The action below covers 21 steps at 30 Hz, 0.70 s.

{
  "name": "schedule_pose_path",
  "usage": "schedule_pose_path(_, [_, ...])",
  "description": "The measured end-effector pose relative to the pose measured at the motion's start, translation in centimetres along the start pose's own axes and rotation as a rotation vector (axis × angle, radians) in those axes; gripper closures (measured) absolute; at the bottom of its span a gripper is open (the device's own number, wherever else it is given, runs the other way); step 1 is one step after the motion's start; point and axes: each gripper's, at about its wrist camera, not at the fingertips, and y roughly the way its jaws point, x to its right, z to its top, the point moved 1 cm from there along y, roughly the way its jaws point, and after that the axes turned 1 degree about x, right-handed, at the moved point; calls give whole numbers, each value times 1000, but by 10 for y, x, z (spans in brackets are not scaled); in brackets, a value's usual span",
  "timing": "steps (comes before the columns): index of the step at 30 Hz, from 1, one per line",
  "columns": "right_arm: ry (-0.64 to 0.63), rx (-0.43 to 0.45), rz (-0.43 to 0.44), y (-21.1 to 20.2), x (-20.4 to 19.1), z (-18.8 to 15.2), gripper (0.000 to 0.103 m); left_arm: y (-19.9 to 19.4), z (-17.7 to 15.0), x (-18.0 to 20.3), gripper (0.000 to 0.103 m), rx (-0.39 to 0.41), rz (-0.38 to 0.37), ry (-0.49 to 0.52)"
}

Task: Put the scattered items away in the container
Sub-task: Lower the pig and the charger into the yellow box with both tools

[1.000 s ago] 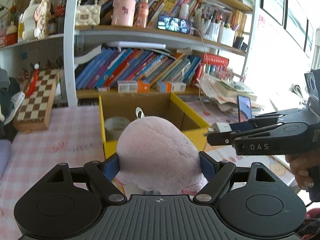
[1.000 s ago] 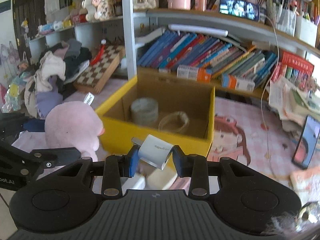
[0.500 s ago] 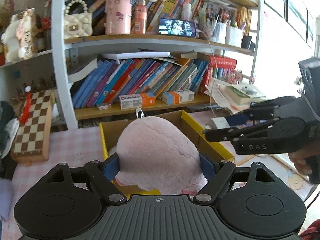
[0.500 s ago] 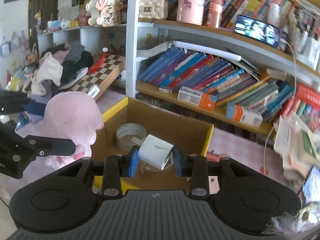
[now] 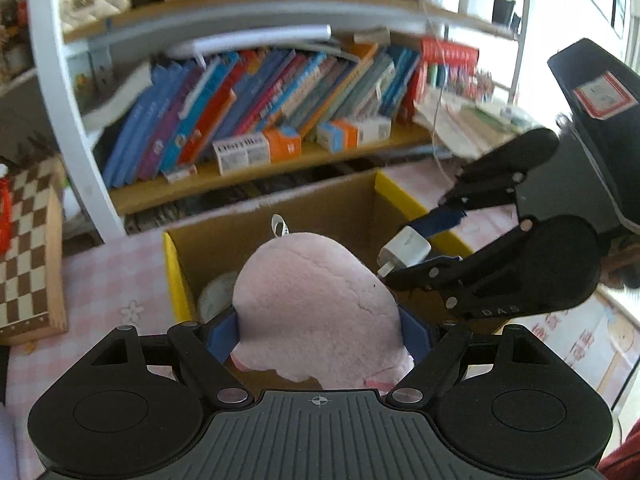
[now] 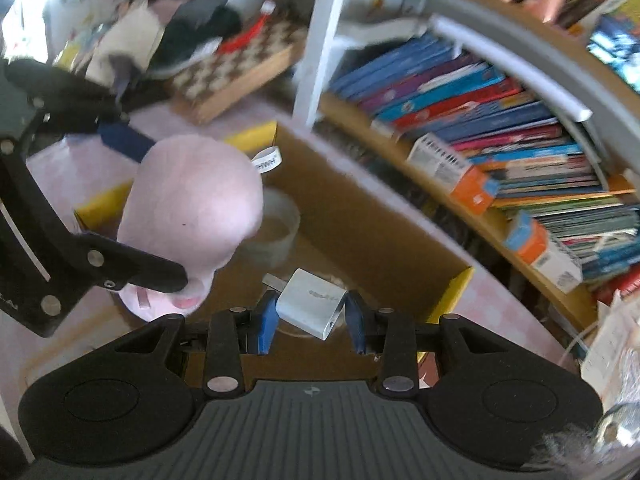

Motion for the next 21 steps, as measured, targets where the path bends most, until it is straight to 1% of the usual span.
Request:
schedule_pose_path(5, [-88, -107, 71, 31, 5, 3, 69, 26, 5, -2, 20, -108, -15, 58])
schedule_pose_path(11, [-168, -167, 78, 53, 5, 6, 69, 49, 8, 0, 19, -214, -31, 119])
schedule_pose_path(14, [-196, -213, 109, 62, 3, 4, 69, 59, 7, 3, 19, -264, -50, 147])
schedule_pose_path(16, [-223, -246, 134, 67, 1, 2, 69, 64, 5, 4, 19, -289, -57, 161])
schedule_pose_path(21, [-276, -303, 203, 75, -7, -3, 69, 66, 6, 1, 19, -328, -92, 150])
